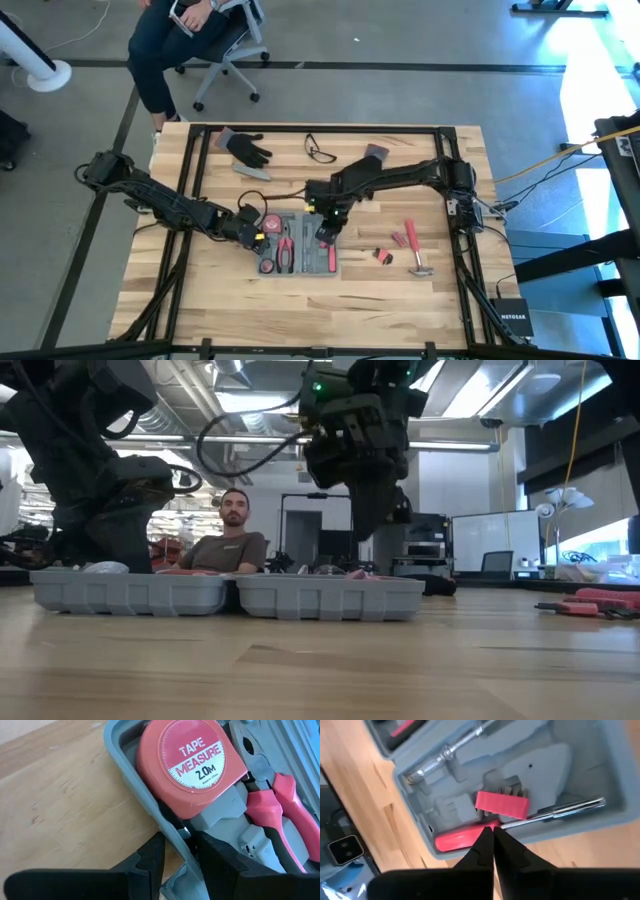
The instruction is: Prefit tool cases
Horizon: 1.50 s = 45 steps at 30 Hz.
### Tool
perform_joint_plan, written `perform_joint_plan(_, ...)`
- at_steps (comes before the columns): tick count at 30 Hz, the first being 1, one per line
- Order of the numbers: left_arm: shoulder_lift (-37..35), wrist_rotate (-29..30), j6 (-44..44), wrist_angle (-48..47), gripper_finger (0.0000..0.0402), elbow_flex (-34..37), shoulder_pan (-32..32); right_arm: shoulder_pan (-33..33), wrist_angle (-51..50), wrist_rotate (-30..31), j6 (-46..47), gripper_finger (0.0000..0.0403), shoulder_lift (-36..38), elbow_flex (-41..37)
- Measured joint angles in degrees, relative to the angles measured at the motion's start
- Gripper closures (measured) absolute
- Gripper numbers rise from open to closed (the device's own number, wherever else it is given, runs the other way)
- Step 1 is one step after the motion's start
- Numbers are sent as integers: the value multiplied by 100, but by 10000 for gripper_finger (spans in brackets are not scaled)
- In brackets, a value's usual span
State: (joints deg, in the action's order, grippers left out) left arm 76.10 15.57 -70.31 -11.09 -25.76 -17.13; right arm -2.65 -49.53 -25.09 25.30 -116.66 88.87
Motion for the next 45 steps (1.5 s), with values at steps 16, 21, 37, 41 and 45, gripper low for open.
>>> perform_joint_plan(16,0,-37,-99,-2,295,0,-6,41,135,663,-344,187,-125,-7)
perform_joint_plan(21,0,-37,-126,-17,295,0,1,83,155,967,-510,179,-172,-3)
perform_joint_plan(37,0,-52,-303,-32,295,0,3,115,59,897,-697,187,-446,103)
perform_joint_plan(41,0,-50,-301,-46,295,0,3,119,-61,819,-766,187,-450,183)
perform_joint_plan(45,0,0,-313,-49,295,0,3,116,-78,813,-889,187,-453,334)
